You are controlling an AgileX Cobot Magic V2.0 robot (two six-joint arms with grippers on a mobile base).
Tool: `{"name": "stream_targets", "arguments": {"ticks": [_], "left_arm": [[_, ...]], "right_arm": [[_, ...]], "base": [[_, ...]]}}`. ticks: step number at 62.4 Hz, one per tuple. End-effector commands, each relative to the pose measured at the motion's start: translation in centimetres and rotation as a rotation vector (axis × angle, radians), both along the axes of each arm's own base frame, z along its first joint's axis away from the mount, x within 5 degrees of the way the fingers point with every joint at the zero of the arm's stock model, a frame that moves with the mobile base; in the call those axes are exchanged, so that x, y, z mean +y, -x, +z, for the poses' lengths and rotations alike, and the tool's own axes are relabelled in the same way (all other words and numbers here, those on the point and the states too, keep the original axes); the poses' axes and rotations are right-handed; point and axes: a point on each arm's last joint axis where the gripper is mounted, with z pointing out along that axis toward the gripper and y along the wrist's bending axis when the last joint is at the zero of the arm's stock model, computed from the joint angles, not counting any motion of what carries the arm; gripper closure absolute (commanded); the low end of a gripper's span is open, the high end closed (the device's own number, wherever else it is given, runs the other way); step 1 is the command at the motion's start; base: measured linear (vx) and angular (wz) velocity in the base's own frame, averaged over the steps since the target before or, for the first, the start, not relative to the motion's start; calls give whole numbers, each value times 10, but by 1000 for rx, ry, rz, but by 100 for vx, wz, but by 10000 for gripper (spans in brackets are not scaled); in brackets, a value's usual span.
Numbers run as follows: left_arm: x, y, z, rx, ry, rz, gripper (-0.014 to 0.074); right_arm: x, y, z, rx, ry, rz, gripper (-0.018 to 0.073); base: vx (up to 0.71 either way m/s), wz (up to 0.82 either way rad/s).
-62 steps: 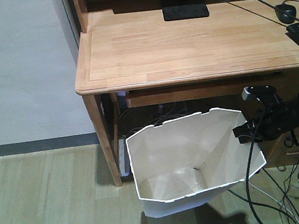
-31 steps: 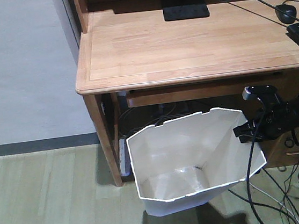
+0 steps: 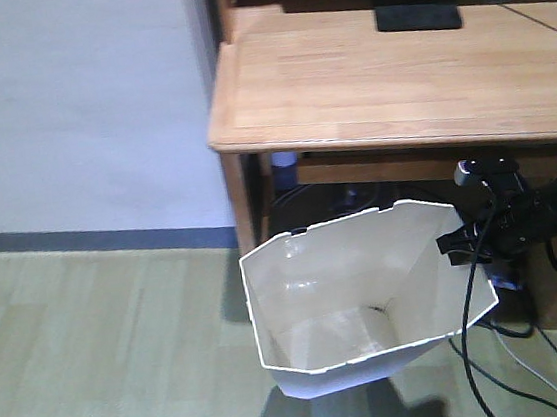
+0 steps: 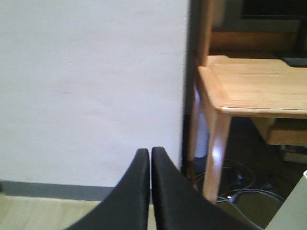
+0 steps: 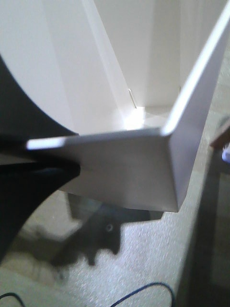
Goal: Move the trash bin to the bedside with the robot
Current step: 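Hold the bin in the right gripper while the base turns toward the bed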
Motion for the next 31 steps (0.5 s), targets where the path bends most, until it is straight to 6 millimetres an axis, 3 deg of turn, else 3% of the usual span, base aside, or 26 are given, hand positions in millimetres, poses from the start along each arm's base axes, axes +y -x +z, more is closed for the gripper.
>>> {"name": "stream_targets", "arguments": {"ticks": [1,31], "left_arm": [[0,-1,-3,-47,13,-4,602],[0,-1,-3,-47,13,-4,602]], "right_arm": [[11,-7,30,-37,-159,-27,565],[12,-6,30,-35,-165,-23,565]], "base": [[-7,48],[-7,58]]}}
